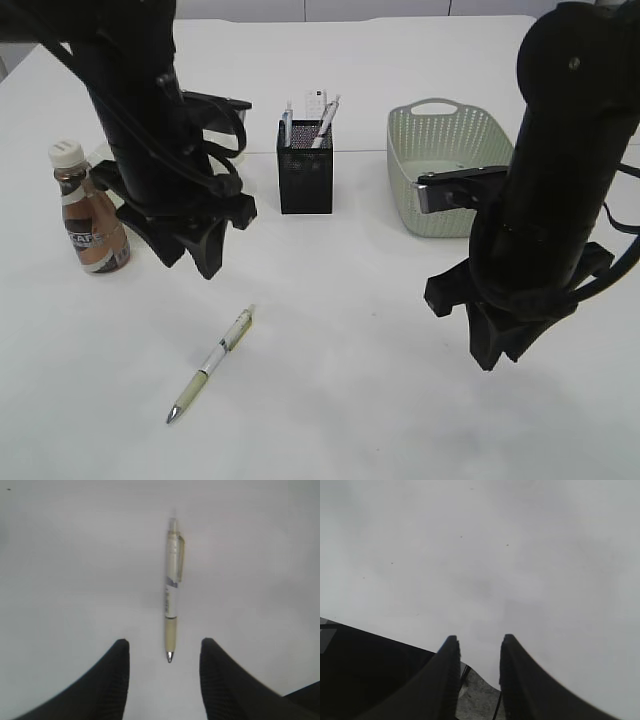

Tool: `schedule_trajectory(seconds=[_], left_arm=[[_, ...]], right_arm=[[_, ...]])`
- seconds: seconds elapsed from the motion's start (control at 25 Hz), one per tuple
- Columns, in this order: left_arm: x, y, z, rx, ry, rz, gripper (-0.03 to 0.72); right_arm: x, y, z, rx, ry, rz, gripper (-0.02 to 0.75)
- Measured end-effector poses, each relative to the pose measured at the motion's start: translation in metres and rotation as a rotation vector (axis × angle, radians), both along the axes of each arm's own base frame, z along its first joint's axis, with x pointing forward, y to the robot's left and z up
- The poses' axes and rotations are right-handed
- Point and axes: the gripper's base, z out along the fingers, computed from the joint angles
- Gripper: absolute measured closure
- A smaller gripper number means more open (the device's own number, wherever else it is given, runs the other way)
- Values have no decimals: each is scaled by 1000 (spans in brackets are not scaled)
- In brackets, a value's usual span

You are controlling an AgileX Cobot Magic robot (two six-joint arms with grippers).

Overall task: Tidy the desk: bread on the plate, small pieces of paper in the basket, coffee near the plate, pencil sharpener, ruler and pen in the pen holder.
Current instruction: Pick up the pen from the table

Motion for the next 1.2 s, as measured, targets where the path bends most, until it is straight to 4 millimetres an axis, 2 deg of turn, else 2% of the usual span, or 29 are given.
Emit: schedule_trajectory(seconds=[0.52,0.64,0.88,1.0,1.2], left_arm=[[8,-11,-62,73,135,-40,357],[8,-13,-69,81,149,-46,357],[-3,-31,-72,95,144,-107,356],[-2,-35,-76,90,124,-117,356],[-9,-29,-93,109,123,-119,356]], right_arm=[[0,0,0,2,1,-1,500],[0,0,0,2,1,-1,500],[0,0,0,-2,-1,1,500],[0,-1,0,-7,-3,4,500],[0,-1,0,-11,-5,6,500]])
